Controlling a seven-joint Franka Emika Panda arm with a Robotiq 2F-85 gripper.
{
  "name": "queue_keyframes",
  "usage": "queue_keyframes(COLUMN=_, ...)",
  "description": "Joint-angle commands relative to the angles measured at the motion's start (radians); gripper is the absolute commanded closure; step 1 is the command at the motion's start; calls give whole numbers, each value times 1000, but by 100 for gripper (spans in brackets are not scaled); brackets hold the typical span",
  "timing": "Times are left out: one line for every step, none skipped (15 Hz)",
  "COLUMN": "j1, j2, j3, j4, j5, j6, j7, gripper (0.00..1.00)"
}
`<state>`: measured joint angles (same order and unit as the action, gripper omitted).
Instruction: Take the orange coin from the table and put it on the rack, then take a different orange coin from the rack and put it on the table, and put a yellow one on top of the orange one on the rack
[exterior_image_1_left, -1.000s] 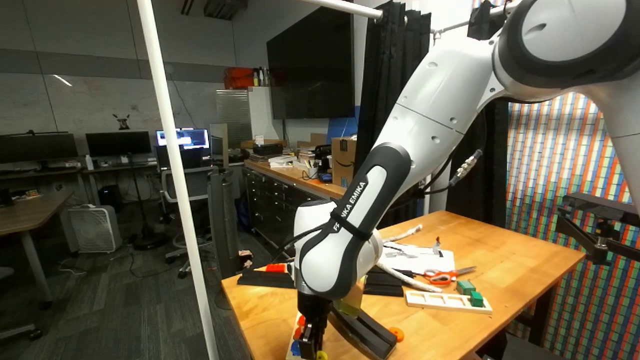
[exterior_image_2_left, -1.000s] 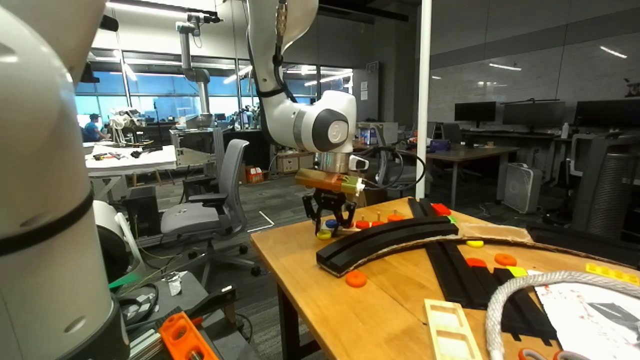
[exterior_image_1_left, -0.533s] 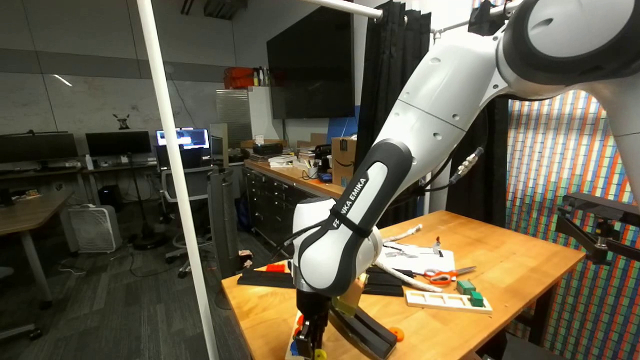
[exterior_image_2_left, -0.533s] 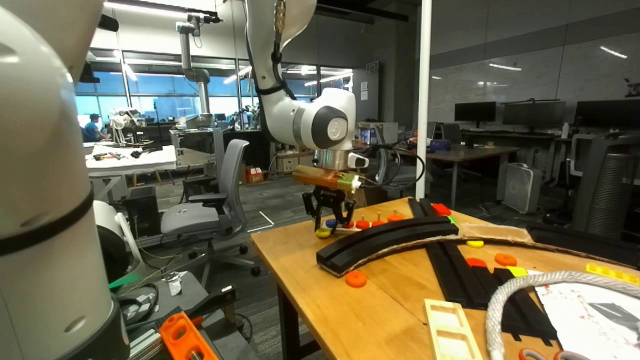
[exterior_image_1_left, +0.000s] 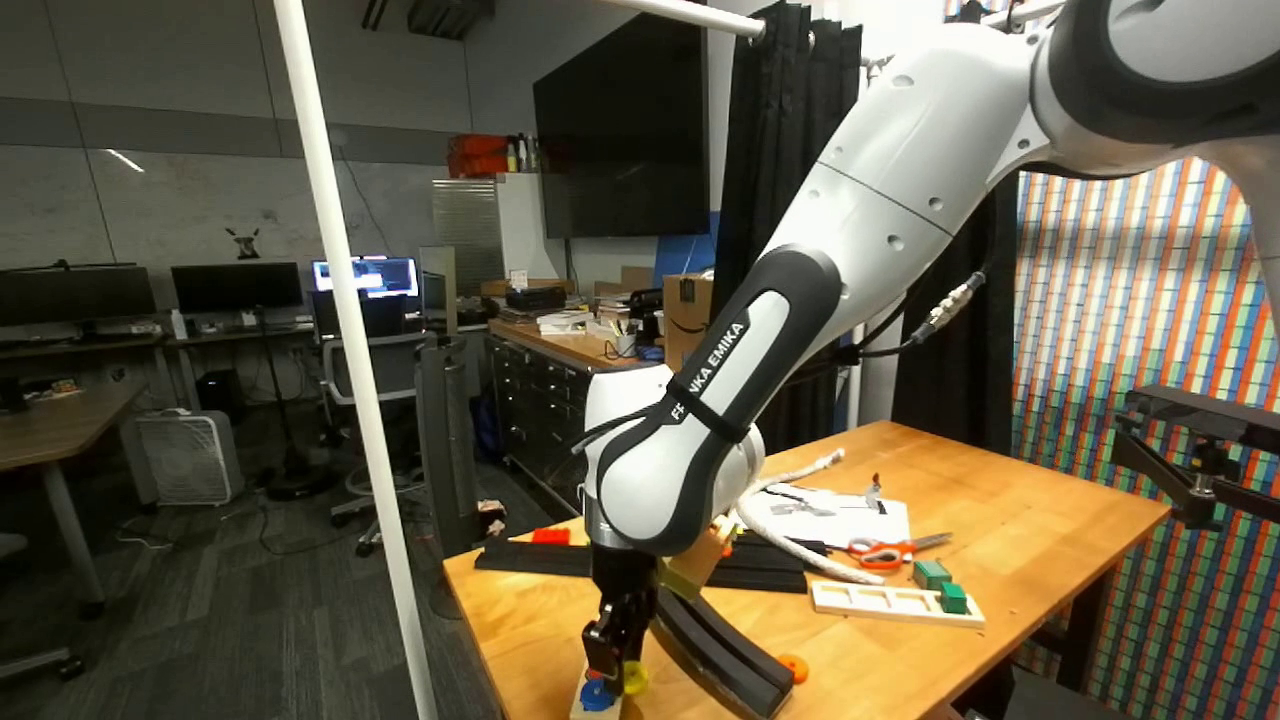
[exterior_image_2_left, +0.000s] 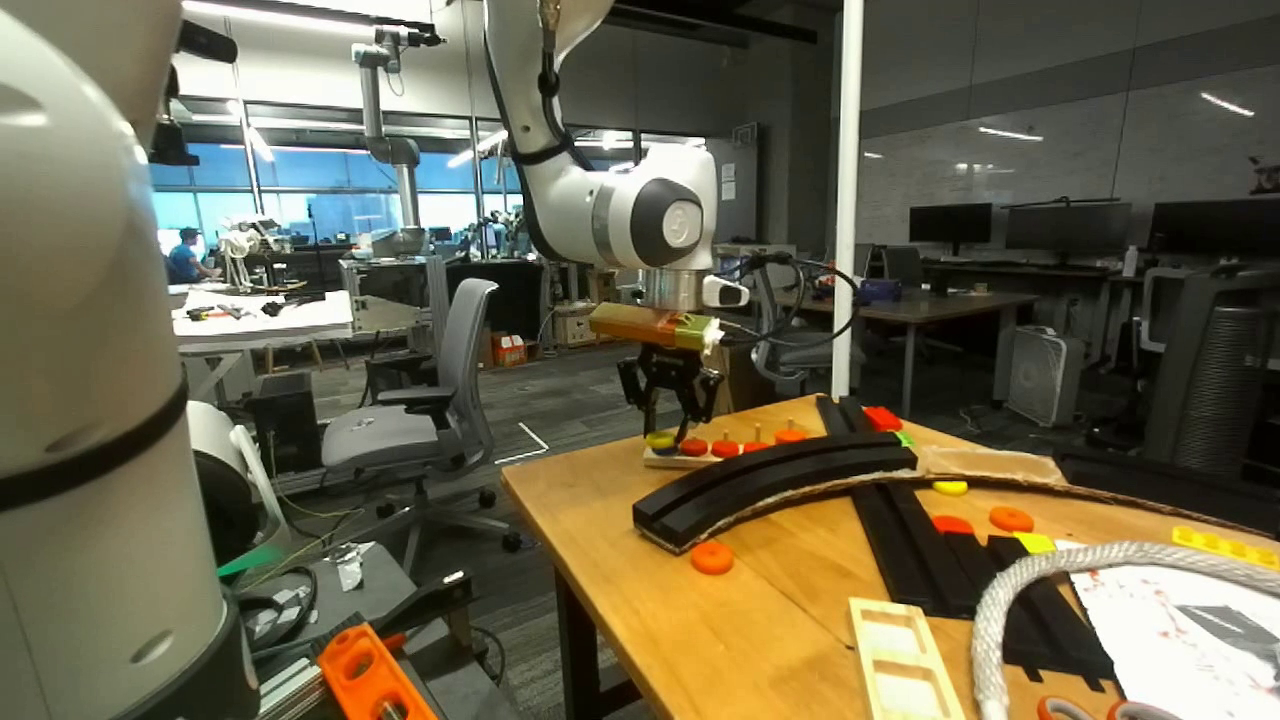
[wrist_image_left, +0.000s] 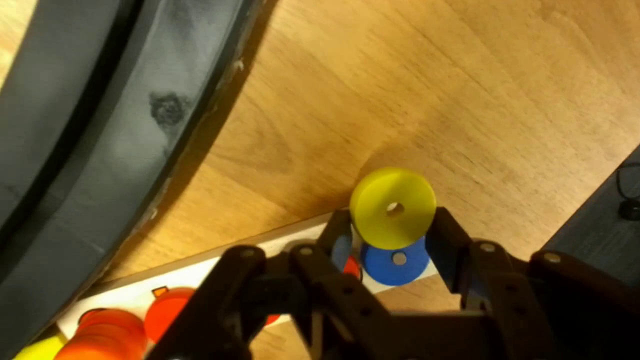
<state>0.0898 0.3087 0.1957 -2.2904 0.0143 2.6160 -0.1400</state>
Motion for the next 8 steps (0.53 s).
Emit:
queue_keyframes(j1=29, j2=-7, j3=-45, j4=52, j5=-45, j6=-42, j7=60, gripper=78)
queue_keyframes(j1=30, j2=-1, j3=-52, j4=65, j5=-47, j6=-44, j7=66, gripper=78)
queue_keyframes(j1=30, j2=3, j3=-58, j4=76, j5=-49, j6=-45, j7=68, gripper=78)
queue_keyframes(j1=32, j2=9, j3=-66, j4=90, j5=-57, j6=-45, j7=75, gripper=78)
queue_keyframes(j1=33, j2=15, j3=-72, j4=103, j5=-63, j6=-48, j7=79, gripper=78)
queue_keyframes(j1=32, j2=24, j3=-77, j4=119, j5=-67, j6=-54, j7=81, gripper=78)
queue_keyframes(j1=32, j2=32, j3=-81, j4=132, j5=-68, j6=-59, j7=84, gripper=78)
queue_keyframes(j1=31, j2=38, j3=-84, j4=144, j5=-68, j6=-67, j7=84, gripper=78)
